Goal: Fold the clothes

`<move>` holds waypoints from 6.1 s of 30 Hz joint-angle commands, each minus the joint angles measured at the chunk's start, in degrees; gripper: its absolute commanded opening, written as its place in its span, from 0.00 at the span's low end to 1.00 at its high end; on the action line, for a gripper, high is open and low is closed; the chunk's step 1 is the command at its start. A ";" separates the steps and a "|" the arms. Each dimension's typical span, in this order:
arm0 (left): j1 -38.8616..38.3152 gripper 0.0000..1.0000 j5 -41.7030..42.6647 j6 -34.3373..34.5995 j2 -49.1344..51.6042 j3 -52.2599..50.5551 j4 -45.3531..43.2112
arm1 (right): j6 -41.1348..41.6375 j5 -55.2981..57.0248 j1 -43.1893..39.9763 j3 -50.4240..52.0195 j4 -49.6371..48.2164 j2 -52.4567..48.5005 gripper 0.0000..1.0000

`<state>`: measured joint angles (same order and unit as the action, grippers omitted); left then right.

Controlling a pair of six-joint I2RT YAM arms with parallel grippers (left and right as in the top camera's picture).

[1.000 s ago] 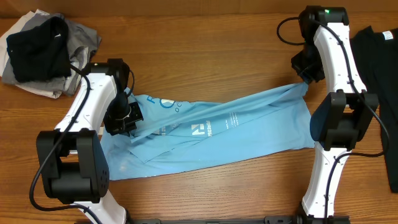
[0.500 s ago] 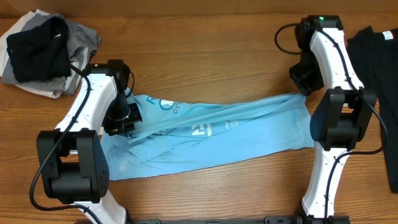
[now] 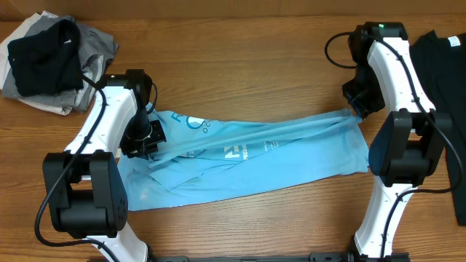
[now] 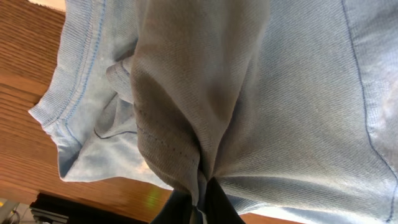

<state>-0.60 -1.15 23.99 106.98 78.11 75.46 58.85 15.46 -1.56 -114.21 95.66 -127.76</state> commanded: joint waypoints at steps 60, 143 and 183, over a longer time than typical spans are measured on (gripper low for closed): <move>-3.50 0.04 10.01 -5.57 2.43 -1.49 -13.88 | -28.37 -14.75 2.23 16.76 -15.69 1.42 0.04; 23.06 0.24 10.36 -7.32 2.40 25.62 5.29 | -27.78 -9.57 -4.63 11.58 -17.46 22.95 1.00; -9.05 0.06 12.52 -7.67 2.43 -2.67 -6.56 | -46.90 -21.64 -16.83 20.11 -25.55 20.90 1.00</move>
<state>-11.16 14.00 14.74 109.54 77.32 70.11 11.99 -5.74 -18.61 -94.37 70.24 -106.72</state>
